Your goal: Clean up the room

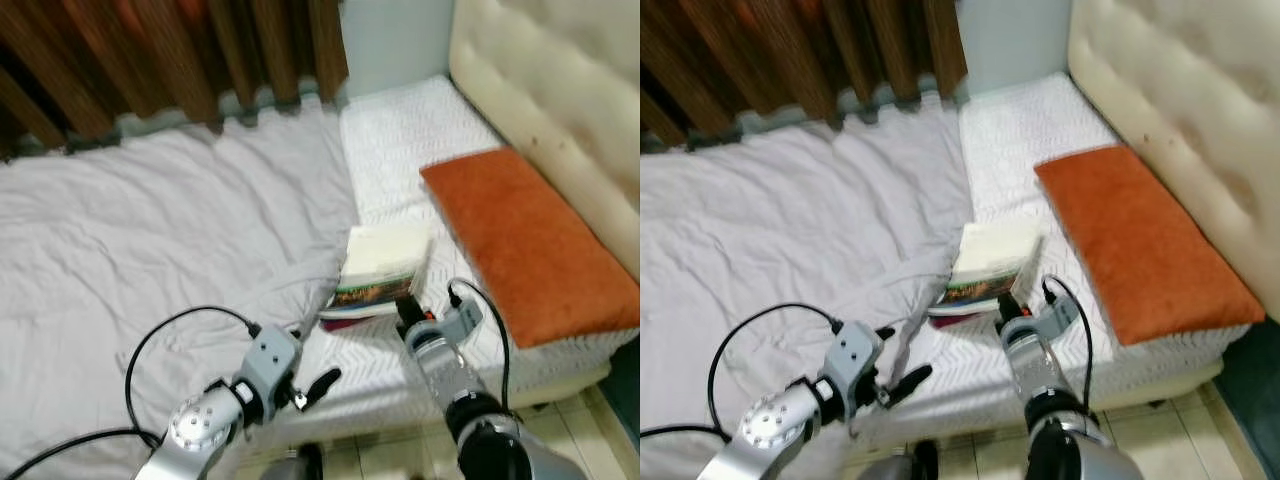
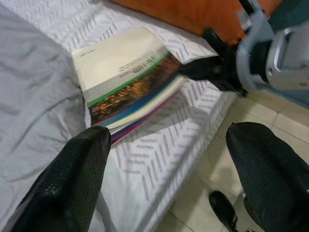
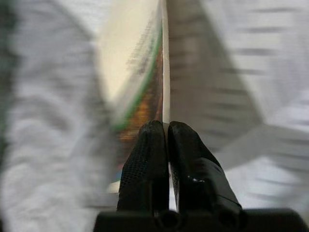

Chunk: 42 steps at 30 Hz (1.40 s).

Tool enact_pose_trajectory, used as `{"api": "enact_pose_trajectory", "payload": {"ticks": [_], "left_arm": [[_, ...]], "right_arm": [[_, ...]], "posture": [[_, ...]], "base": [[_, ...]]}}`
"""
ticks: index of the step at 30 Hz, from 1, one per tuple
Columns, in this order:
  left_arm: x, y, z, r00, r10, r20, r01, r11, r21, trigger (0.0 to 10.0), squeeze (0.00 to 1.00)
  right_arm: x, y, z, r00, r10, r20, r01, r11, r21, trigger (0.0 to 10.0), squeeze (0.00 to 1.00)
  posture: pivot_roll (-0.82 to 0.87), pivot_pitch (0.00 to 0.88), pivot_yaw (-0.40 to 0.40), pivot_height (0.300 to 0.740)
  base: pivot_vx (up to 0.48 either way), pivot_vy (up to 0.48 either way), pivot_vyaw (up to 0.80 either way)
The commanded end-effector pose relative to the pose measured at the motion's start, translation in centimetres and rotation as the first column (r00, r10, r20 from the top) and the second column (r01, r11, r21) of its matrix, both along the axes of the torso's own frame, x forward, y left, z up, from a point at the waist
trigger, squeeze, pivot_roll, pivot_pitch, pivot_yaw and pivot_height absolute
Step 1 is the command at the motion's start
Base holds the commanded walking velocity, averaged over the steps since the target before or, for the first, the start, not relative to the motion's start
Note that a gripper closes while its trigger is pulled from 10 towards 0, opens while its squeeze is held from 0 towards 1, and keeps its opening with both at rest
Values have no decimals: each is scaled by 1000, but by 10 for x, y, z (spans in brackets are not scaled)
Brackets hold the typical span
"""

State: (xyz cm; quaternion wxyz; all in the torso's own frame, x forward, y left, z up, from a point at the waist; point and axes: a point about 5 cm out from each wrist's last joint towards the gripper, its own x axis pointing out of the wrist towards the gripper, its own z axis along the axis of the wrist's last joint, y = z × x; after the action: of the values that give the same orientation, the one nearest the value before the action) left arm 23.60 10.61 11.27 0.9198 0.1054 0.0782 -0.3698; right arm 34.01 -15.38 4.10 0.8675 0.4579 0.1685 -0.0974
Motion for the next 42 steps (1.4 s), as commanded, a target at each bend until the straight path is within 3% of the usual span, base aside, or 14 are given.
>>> {"api": "enact_pose_trajectory", "payload": {"ticks": [1, 5, 6, 11, 13, 17, 23, 24, 25, 28, 34, 36, 39, 42], "left_arm": [[-7, 15, 5, 998, 55, -18, -55, 998, 14, 10000, 0], [-13, 18, 7, 997, 67, -24, -66, 998, 13, 10000, 0], [-17, 18, 8, 997, 69, -28, -69, 998, 9, 10000, 0], [-36, 7, 7, 995, 79, -68, -81, 996, -27, 10000, 0], [-38, 4, 6, 994, 78, -76, -81, 996, -33, 10000, 0], [-46, -6, 2, 991, 75, -110, -82, 995, -64, 10000, 0], [-50, -13, -1, 988, 68, -135, -78, 994, -71, 10000, 0], [-54, -19, -2, 987, 57, -151, -70, 994, -79, 10000, 0], [-54, -19, -2, 987, 57, -151, -70, 994, -79, 10000, 0], [-58, -25, -2, 986, 49, -158, -64, 994, -88, 10000, 0], [-61, -28, -2, 984, 54, -168, -71, 993, -96, 10000, 0], [-60, -31, 0, 985, 51, -167, -69, 992, -108, 10000, 0], [-60, -32, 0, 985, 51, -165, -70, 991, -113, 10000, 0], [-60, -33, 0, 985, 52, -166, -71, 991, -113, 10000, 0]], "right_arm": [[-1, -1, -2, 1000, -1, -18, -1, 998, -68, 10000, 0], [1, -10, 1, 1000, -6, -10, 4, 989, -146, 10000, 0], [2, -16, 5, 1000, 4, -7, -5, 976, -219, 10000, 0], [15, -50, 30, 996, 91, -17, -84, 803, -590, 10000, 0], [16, -55, 34, 996, 93, -18, -84, 784, -615, 10000, 0], [18, -73, 42, 990, 131, -62, -133, 660, -740, 10000, 0], [15, -71, 35, 973, 191, -132, -221, 595, -772, 10000, 0], [13, -66, 30, 950, 250, -185, -295, 537, -790, 10000, 0], [13, -66, 30, 950, 250, -185, -295, 537, -790, 10000, 0], [13, -70, 32, 927, 290, -236, -347, 429, -834, 10000, 0], [18, -79, 43, 930, 282, -237, -333, 365, -870, 10000, 0], [20, -81, 49, 922, 292, -253, -336, 284, -898, 10000, 0], [21, -85, 52, 927, 280, -251, -327, 270, -906, 10000, 0], [22, -88, 55, 939, 255, -232, -307, 309, -900, 10000, 0]], "posture": [[299, 499, 153, 740], [291, 499, 149, 740], [279, 497, 144, 740], [249, 510, 127, 740], [243, 514, 122, 740], [218, 528, 100, 740], [207, 531, 90, 740], [200, 538, 80, 740], [200, 538, 80, 740], [205, 546, 77, 740], [197, 545, 72, 740], [194, 542, 68, 740], [191, 542, 66, 740], [184, 541, 63, 740]], "base": [[0, 0, 0], [0, 0, 0], [0, 0, 0], [0, 0, 0], [0, 0, 0], [0, 0, 0], [0, 0, 0], [0, 0, 0], [0, 0, 0], [0, 0, 0], [0, 0, 0], [0, 0, 0], [0, 0, 0], [0, 0, 0]]}}
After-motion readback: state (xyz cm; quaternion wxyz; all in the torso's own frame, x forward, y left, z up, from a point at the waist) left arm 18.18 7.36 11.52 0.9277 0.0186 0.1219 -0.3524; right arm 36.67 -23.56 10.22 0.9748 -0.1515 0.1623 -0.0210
